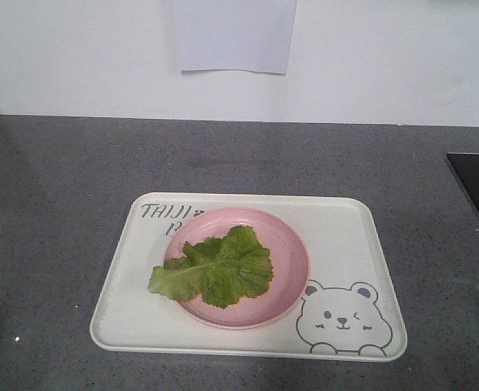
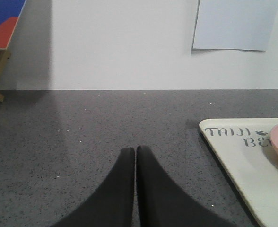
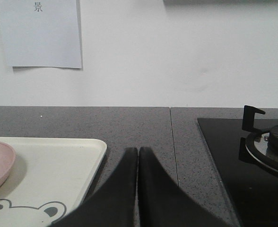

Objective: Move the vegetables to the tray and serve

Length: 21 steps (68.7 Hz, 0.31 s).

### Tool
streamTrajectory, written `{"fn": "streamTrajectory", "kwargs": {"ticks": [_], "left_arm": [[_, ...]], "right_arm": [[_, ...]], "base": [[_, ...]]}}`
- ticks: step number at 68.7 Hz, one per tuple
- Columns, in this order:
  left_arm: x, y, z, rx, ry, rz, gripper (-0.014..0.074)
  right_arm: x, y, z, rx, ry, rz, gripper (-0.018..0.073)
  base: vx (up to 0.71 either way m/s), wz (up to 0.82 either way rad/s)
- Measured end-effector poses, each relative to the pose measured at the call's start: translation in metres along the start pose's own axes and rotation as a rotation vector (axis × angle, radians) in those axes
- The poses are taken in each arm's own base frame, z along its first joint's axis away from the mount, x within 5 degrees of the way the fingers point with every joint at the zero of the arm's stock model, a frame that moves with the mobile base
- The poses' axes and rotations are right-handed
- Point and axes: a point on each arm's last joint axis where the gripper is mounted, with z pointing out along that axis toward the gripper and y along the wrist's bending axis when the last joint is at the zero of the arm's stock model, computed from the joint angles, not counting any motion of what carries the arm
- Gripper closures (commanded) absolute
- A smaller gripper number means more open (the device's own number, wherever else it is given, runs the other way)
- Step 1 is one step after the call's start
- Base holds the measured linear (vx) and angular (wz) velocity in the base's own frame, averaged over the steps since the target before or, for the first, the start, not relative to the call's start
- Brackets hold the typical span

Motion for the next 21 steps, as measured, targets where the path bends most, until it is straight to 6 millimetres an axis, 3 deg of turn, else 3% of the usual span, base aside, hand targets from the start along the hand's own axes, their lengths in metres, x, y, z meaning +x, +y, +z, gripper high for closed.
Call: {"fn": "streamTrajectory", "kwargs": {"ticks": [21], "left_arm": [[0.0000, 0.0000, 0.0000, 0.000, 0.000, 0.000, 0.0602]], "right_arm": [[-0.0001, 0.0000, 0.0000, 0.000, -0.001, 0.000, 0.0565]], "base": [[0.00, 0.00]]}}
